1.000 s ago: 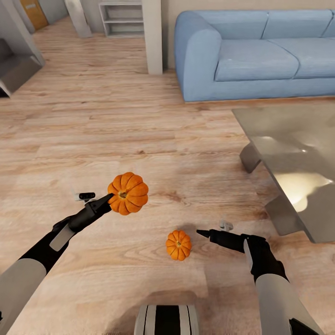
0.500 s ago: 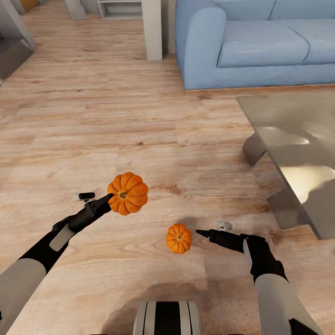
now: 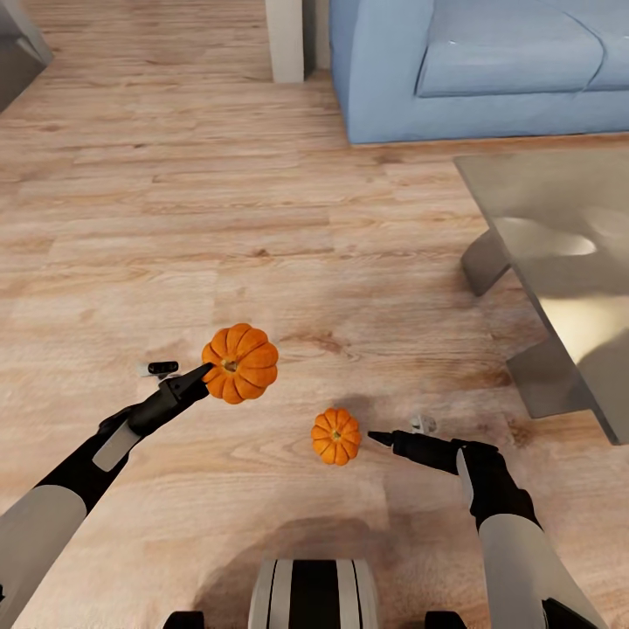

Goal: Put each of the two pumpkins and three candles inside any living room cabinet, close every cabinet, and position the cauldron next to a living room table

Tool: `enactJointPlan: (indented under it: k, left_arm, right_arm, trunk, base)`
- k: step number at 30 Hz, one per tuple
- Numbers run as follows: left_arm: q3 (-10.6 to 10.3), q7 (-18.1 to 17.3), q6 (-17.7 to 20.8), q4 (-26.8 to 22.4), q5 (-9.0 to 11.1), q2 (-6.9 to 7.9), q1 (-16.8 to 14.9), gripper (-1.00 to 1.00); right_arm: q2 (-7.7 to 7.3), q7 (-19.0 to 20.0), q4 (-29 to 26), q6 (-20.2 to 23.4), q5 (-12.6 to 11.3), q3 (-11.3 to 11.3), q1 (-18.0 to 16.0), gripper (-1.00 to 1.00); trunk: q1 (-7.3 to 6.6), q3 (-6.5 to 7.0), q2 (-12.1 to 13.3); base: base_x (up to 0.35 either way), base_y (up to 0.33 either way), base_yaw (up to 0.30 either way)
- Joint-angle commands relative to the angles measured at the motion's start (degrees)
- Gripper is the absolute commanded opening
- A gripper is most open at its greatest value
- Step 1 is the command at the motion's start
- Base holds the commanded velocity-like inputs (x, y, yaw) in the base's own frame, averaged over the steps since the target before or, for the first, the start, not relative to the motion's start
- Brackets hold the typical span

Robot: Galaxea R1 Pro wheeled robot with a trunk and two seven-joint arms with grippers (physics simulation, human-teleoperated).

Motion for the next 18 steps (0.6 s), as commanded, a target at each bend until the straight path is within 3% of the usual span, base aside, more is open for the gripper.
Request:
enactJointPlan:
  k: [1,18]
  left_arm:
    - [0.03,-0.01,-0.03,0.0,0.04,-0.01,0.01,-1.0]
    - [0.02,-0.01,-0.03,-0.01,0.04,-0.09,0.03,-1.0]
  right_arm:
    - [0.0,0.0,0.0,0.0,-0.02,0.0,0.0,1.0]
    - [-0.12,0.05,-0.07,0.07,0.06,0.08,0.0,1.0]
  trunk:
    - [0.02,-0.23,-0.02]
    - [0.46,-3.99,-0.24]
  base:
    - [0.0,0.0,0.0]
    - [0.0,0.0,0.0]
